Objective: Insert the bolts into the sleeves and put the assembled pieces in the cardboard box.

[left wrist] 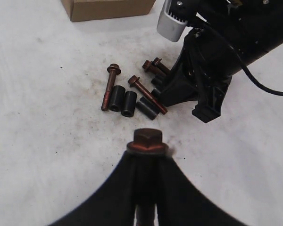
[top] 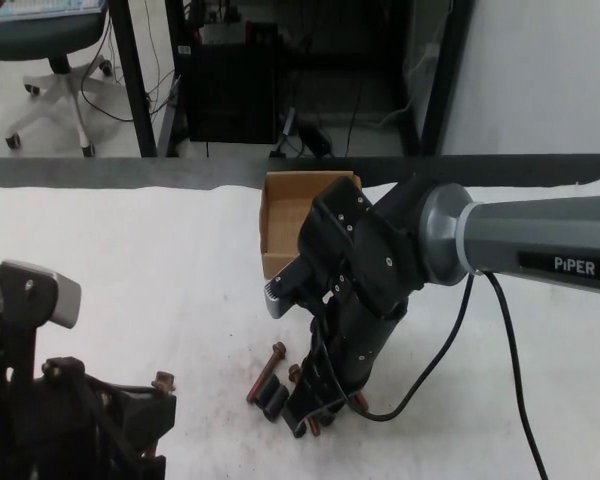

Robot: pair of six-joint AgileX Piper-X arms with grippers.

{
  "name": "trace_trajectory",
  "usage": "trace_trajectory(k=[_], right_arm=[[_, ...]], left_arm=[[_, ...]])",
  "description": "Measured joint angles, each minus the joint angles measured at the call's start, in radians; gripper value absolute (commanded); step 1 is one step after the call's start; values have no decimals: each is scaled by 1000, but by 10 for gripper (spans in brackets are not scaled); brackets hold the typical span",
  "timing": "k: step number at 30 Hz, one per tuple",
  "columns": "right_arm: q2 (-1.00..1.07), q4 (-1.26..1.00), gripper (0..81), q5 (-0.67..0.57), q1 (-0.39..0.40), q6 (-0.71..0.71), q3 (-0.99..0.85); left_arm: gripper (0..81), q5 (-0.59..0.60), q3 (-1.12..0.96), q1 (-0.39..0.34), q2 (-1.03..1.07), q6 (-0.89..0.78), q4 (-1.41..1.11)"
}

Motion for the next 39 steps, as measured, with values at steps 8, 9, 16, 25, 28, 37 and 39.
trace_trajectory(k=[8,9,16,25,28,37,39], right_arm=[[0,0,252,36,0,-4,0],[0,0,252,36,0,-4,0],[0,0,326,36,0,-7,0],[0,2,349,82,0,-7,0],[0,2,348,88,0,-7,0],[26,17,347,92,0,-8,-14],[26,17,347,92,0,-8,-14]], left_arm=[[4,0,0,0,0,0,0],[4,0,0,0,0,0,0],[4,0,0,0,0,0,0],[4,0,0,0,0,0,0],[4,0,0,0,0,0,0],[4,-6,0,0,0,29,52],[4,-12,0,0,0,30,56]])
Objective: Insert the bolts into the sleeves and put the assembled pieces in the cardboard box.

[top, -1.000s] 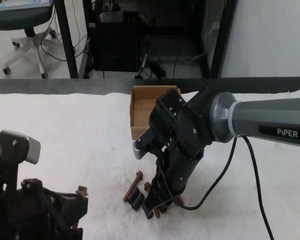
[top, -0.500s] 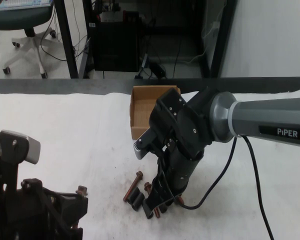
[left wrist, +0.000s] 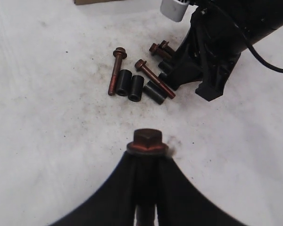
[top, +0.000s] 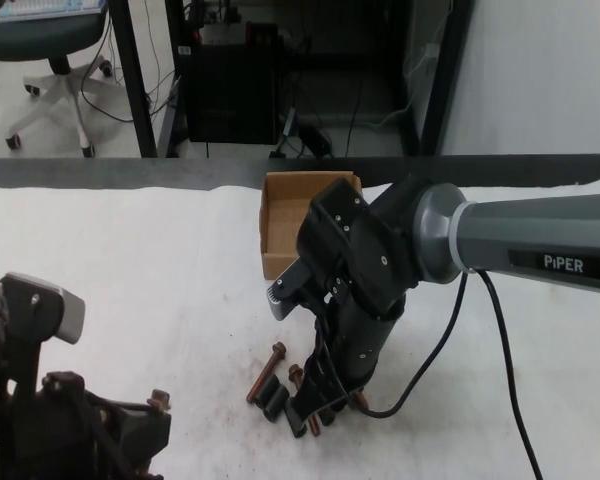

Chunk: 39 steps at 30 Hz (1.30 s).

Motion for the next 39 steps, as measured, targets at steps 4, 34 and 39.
trace_trajectory(k=[4,34,39], right_arm=[[2,0,347,0,0,0,-1],[4,10,347,-64,8,53,-6],[4,13,347,-57,9,41,-8]], left_arm=[[4,-11,0,0,0,6,4],[4,-39,0,0,0,13,4],[4,-39,0,0,0,13,4]])
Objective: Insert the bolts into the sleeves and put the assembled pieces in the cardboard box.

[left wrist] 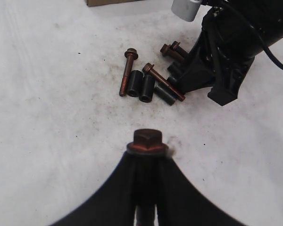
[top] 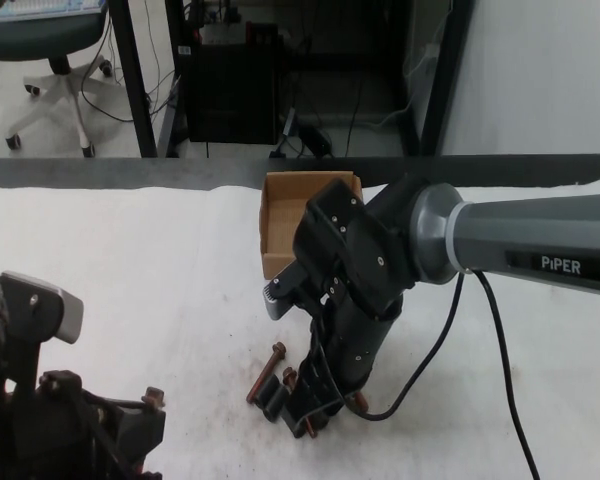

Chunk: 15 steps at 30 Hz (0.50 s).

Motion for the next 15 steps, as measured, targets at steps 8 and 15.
trace_trajectory(k=[8,15], right_arm=[[0,-8,347,28,0,-31,15],[-2,-18,347,30,0,-30,20]], left_arm=[[4,0,0,0,0,0,0],[4,0,0,0,0,0,0]])
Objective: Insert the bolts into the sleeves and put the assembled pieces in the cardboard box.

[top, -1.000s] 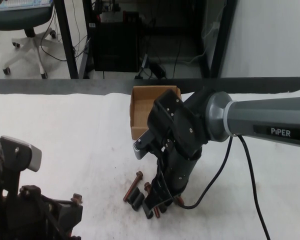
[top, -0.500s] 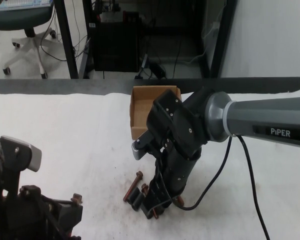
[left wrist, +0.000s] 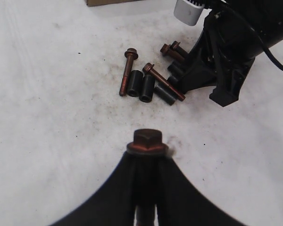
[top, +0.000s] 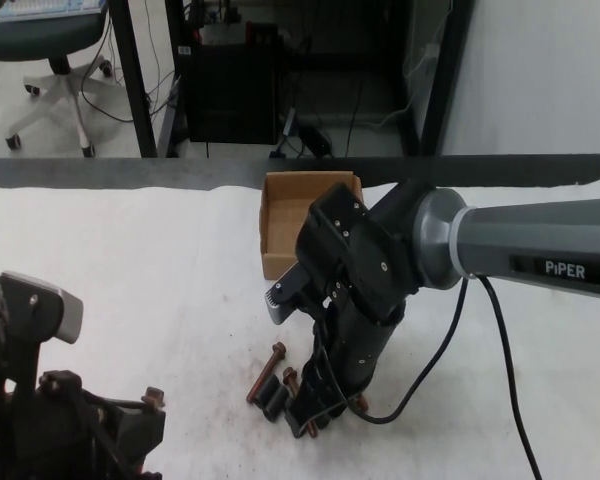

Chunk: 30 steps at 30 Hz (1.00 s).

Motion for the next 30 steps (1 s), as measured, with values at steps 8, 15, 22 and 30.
trace_trajectory(k=[8,15,22,30], right_arm=[[9,2,347,31,3,-14,1],[14,21,347,15,13,-22,-12],[14,23,347,-31,33,-26,-12],[37,25,347,-33,54,-29,-7]], left_arm=[[4,0,0,0,0,0,0],[4,0,0,0,0,0,0],[4,0,0,0,0,0,1],[4,0,0,0,0,0,7]])
